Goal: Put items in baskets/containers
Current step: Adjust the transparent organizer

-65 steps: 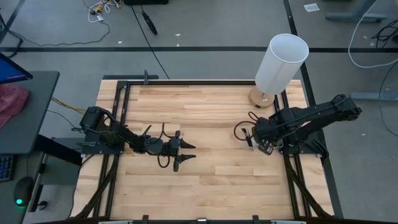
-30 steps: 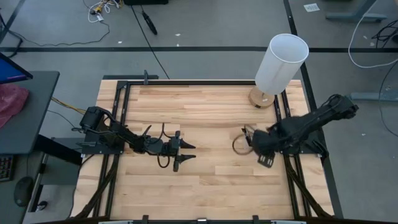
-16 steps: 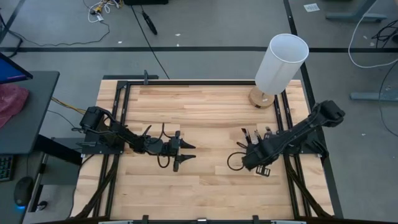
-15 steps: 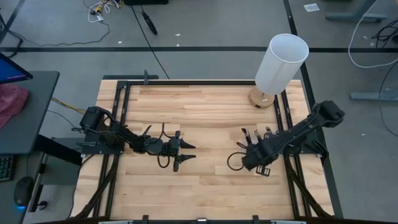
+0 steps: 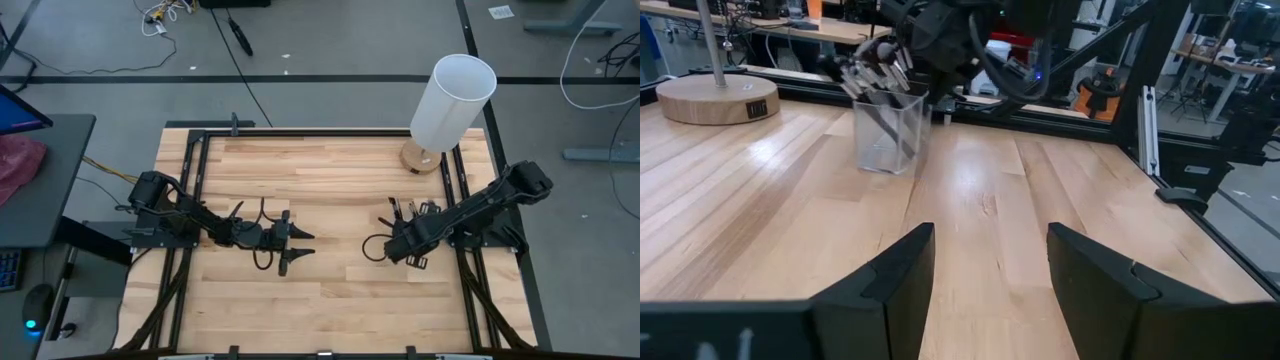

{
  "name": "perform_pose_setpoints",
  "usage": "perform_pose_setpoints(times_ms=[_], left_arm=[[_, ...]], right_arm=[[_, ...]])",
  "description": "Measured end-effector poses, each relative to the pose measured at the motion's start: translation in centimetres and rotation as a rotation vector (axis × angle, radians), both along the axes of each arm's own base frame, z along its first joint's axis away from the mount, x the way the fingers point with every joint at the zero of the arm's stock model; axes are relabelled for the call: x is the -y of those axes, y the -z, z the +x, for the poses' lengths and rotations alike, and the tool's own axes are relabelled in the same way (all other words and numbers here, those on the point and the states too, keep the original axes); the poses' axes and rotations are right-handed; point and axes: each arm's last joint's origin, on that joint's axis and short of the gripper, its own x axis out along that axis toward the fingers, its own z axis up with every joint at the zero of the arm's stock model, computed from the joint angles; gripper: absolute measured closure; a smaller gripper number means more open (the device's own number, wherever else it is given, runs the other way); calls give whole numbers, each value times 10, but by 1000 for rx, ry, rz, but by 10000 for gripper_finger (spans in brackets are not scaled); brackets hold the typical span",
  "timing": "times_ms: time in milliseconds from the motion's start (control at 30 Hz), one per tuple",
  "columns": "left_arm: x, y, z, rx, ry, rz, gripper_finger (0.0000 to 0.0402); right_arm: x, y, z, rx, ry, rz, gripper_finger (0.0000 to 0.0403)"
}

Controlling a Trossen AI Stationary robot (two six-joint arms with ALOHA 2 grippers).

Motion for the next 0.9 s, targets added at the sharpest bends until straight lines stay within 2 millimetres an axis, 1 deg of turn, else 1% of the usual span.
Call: perform_pose_setpoints(times_ms=[267,333,433,533,700,900], left_arm=[[0,0,0,0,0,0,207],[0,0,0,0,0,0,207],[0,0,0,0,0,0,207],[0,0,0,0,0,0,207],[0,0,0,0,0,0,207],[0,0,0,-1,0,0,207]], right_arm=[[6,4,-1,-8,-49,-47,401],[5,4,-1,-24,-45,-3,401],[1,4,-3,-72,-19,116,401],[0,3,-5,-97,-7,145,401],[2,6,-6,-97,-39,127,401],[9,22,-21,-168,-44,56,401]])
